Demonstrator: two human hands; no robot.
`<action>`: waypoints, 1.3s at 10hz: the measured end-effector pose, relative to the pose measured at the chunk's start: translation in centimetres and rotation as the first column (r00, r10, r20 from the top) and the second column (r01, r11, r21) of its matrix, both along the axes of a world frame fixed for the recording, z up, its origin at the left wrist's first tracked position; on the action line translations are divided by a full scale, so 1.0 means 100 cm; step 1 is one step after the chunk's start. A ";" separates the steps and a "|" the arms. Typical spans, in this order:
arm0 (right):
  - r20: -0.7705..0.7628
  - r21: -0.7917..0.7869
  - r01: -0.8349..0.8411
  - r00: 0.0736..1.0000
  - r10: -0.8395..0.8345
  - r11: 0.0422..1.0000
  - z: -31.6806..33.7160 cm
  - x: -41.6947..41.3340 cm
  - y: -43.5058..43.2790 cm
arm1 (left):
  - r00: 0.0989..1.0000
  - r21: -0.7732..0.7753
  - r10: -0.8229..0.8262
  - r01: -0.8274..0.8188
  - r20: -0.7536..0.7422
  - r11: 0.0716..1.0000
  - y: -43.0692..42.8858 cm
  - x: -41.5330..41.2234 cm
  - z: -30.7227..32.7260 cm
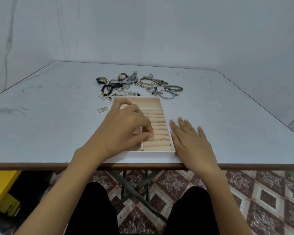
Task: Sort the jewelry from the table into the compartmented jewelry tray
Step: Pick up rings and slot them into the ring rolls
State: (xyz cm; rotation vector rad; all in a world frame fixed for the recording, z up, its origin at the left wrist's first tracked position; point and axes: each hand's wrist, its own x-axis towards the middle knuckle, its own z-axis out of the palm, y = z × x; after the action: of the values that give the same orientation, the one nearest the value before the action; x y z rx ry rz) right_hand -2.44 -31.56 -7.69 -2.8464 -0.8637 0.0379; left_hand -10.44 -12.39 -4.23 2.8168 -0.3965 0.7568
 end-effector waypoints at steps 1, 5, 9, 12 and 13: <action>-0.002 0.004 -0.001 1.000 0.001 1.000 0.000 0.000 0.000 | 1.000 0.068 -0.024 0.024 0.008 0.997 -0.001 -0.001 0.002; -0.003 0.027 0.003 1.000 -0.003 1.000 -0.001 0.000 -0.001 | 0.993 -0.009 0.053 -0.054 -0.107 0.998 0.004 -0.006 0.003; -0.003 0.034 0.007 1.000 -0.007 0.999 -0.001 0.000 0.000 | 0.998 -0.072 0.060 -0.062 -0.031 0.995 0.007 -0.023 -0.008; -0.007 0.029 0.008 1.000 -0.008 1.000 0.000 0.000 0.000 | 0.997 -0.076 0.062 -0.066 -0.053 0.995 0.006 -0.022 -0.011; -0.004 0.023 0.006 1.000 -0.006 1.000 0.000 -0.001 0.000 | 0.997 -0.077 0.060 -0.064 -0.055 0.995 0.006 -0.021 -0.010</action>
State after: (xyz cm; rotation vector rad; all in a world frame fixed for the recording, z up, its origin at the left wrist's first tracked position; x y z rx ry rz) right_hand -2.51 -31.55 -7.68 -2.8264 -0.8487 0.0318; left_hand -12.59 -11.77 -5.25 2.7799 -0.2659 0.6924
